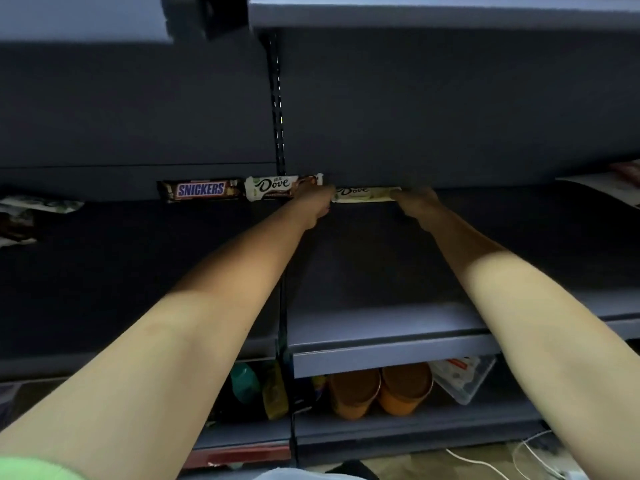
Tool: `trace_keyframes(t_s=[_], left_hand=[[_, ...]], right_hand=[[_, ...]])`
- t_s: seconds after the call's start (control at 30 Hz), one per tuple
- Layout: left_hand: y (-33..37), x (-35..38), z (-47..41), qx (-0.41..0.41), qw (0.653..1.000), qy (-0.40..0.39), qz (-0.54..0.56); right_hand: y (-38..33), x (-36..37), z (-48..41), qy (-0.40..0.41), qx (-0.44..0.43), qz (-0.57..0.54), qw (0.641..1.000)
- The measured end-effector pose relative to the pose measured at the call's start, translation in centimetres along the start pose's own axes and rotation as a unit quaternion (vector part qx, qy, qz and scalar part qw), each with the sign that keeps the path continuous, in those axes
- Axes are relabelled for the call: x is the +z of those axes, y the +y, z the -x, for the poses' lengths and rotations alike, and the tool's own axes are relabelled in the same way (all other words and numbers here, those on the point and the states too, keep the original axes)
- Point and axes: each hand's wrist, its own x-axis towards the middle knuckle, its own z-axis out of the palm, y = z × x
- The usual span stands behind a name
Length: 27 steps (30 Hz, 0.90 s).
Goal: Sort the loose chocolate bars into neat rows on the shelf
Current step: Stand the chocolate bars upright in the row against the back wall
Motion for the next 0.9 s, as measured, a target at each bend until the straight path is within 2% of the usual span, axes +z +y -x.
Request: trace_keyframes(t_s=[0.17,0.3,0.37,0.43,0.5,0.67,0.9], left_hand=[[-0.2,1.3,-1.3,-0.028,0.998,0.052,0.013],[-0.4,1.2,-1.8,-0.036,0.997,0.065,-0.017],[-0.3,1.1,-1.9,-0.021,0.995,0.076,-0.060],[-0.3,1.1,-2.0,-0.002,0.992,0.084,-0.098],[-0.6,1.0,-2.3,0.009,0.990,0.094,-0.102],[-0.7,1.1,-1.8,0.045,0.985,0.097,-0.134],[-0.6,1.6,-1.0,0.109,0.969,0.088,-0.204]], right_hand=[[-0.1,0.8,-1.3,0.022,0.022,-0.004,1.000],[0.1,0.4,-1.9,0.012,0.026,0.053,0.998],[0.3,0.3,-2.4,0.012,0.012,0.047,0.999],[0.8,0.3,-2.6,0.030,0.007,-0.008,1.000],[1.2,0.5,-2.8,0.053,-0.003,-0.052,0.997],[1.0,1.3,-2.9,0.048,-0.008,-0.098,0.994],[0.9,1.5,-3.0,0.047,-0.022,-0.101,0.994]])
